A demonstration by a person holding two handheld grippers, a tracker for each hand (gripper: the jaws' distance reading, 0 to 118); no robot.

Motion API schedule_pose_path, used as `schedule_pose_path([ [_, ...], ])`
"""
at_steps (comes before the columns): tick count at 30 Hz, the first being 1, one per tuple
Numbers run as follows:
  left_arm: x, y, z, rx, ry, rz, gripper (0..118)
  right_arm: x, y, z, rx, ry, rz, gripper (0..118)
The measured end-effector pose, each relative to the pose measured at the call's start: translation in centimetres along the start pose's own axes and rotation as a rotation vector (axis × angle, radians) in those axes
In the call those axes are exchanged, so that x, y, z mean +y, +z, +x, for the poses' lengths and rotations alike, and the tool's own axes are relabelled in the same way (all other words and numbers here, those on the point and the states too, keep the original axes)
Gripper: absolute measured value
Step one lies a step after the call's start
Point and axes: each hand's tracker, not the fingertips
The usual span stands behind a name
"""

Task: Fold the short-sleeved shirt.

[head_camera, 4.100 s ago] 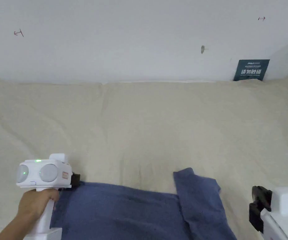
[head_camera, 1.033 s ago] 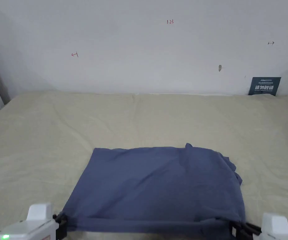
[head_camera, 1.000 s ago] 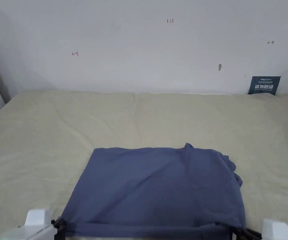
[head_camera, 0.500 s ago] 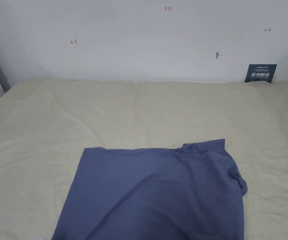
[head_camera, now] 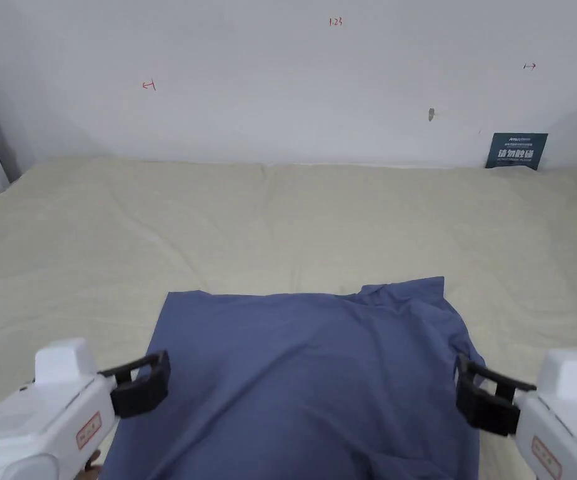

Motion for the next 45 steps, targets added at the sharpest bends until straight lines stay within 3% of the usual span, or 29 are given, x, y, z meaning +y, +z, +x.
schedule_pose_path([
  [4, 1.8, 0.7, 2.7, -0.013, -0.084, 0.163, 115, 2.0, 1.0, -2.2, -0.07, 0.099, 0.15, 110],
  [7, 1.9, 0.8, 4.2, -0.008, -0.142, 0.207, 101, 2.3, 1.6, -3.2, -0.073, 0.084, 0.172, 102],
  [8, 1.8, 0.8, 4.5, -0.008, -0.138, 0.21, 93, 2.3, 1.9, -3.4, -0.066, 0.075, 0.18, 91],
  [9, 1.7, 0.9, 4.8, -0.019, -0.145, 0.217, 78, 2.3, 1.9, -3.6, -0.055, 0.066, 0.19, 66],
  [10, 1.6, 0.9, 4.9, -0.031, -0.145, 0.221, 56, 2.2, 2.1, -3.8, -0.053, 0.065, 0.192, 40],
  [11, 1.6, 0.8, 5.0, -0.044, -0.149, 0.221, 27, 2.2, 2.1, -4.0, -0.061, 0.065, 0.19, 14],
  [12, 1.5, 0.8, 5.1, -0.051, -0.157, 0.214, 1, 2.2, 2.0, -4.1, -0.073, 0.068, 0.186, 3],
  [14, 1.2, 0.7, 5.4, -0.015, -0.184, 0.19, 0, 2.1, 1.9, -4.0, -0.076, 0.064, 0.189, 2],
  [16, 1.2, 0.7, 5.1, -0.1, -0.16, 0.156, 0, 2.0, 1.8, -3.9, -0.063, 0.061, 0.18, 2],
  [20, 0.4, 0.5, 4.8, -0.056, -0.212, 0.121, 0, 1.7, 1.6, -3.6, -0.071, 0.067, 0.175, 2],
  [29, -5.2, -0.1, -2.1, -0.027, -0.111, -0.257, 2, -0.1, 0.7, -3.0, -0.054, 0.048, 0.1, 2],
  [31, -7.2, 0.2, -4.1, 0.008, -0.052, -0.33, 19, -0.7, 0.3, -3.0, -0.05, 0.046, 0.076, 2],
  [32, -8.0, 0.1, -4.8, 0.016, -0.046, -0.375, 38, -1.0, 0.2, -3.0, -0.05, 0.045, 0.066, 2],
  [33, -9.0, 0.1, -5.5, 0.032, -0.045, -0.417, 75, -1.2, 0.1, -3.1, -0.048, 0.045, 0.056, 2],
  [34, -10.2, 0.0, -6.0, 0.05, -0.041, -0.453, 99, -1.5, -0.1, -3.1, -0.045, 0.046, 0.044, 2],
  [35, -11.1, 0.0, -6.3, 0.069, -0.039, -0.494, 114, -1.6, -0.3, -3.2, -0.042, 0.045, 0.036, 2],
  [36, -12.0, 0.0, -6.7, 0.088, -0.028, -0.505, 117, -1.9, -0.4, -3.3, -0.04, 0.045, 0.025, 2],
  [41, -14.9, -0.6, -7.5, 0.109, -0.024, -0.601, 112, -2.7, -0.6, -3.5, -0.03, 0.038, -0.007, 2],
  [44, -16.4, -1.3, -7.3, 0.112, -0.012, -0.63, 84, -3.3, -0.6, -3.4, -0.024, 0.035, -0.023, 2],
  [45, -16.9, -1.7, -7.3, 0.108, -0.009, -0.635, 64, -3.4, -0.5, -3.4, -0.026, 0.037, -0.029, 2],
])
